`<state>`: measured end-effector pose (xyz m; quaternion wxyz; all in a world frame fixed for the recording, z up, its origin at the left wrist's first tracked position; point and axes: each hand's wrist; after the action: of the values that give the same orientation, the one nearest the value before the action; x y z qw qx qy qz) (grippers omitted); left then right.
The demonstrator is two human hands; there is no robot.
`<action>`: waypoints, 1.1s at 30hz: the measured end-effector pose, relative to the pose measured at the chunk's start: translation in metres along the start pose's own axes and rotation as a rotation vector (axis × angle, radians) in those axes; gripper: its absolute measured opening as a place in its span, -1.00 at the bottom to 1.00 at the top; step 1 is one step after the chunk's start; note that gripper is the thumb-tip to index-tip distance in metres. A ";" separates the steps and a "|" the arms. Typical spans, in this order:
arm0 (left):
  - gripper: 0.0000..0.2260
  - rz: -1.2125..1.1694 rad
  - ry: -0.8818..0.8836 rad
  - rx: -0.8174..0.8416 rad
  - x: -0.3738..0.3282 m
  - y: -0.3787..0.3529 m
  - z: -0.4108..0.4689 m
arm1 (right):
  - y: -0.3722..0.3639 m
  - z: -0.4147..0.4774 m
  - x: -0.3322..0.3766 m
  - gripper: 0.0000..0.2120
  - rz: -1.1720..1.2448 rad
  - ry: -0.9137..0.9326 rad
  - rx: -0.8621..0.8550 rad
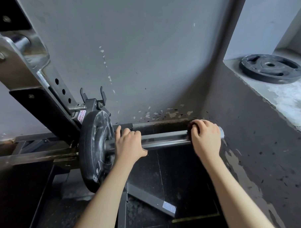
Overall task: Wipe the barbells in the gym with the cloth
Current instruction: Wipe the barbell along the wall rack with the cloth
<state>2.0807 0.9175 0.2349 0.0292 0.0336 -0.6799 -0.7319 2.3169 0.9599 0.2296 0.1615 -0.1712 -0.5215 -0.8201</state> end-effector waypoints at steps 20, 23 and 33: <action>-0.61 -0.012 -0.056 0.067 0.006 0.023 -0.017 | -0.020 -0.029 0.049 -0.58 0.032 0.367 0.235; -0.69 0.040 -0.083 -0.024 0.027 0.033 -0.030 | -0.027 -0.033 0.059 -0.65 0.020 0.131 0.070; -0.81 0.104 -0.199 -0.428 0.064 0.080 -0.040 | -0.028 -0.036 0.058 -0.63 -0.020 0.489 0.142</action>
<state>2.0208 0.8663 0.3113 0.0061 -0.0804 -0.5097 -0.8566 2.2489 0.9336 0.2194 0.2865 0.0492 -0.5249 -0.8000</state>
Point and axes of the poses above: each hand's wrist, its own z-axis towards the middle knuckle, its own y-axis out of the back of the hand, x = y × z, and after that the axes turned 5 degrees about -z, right-handed
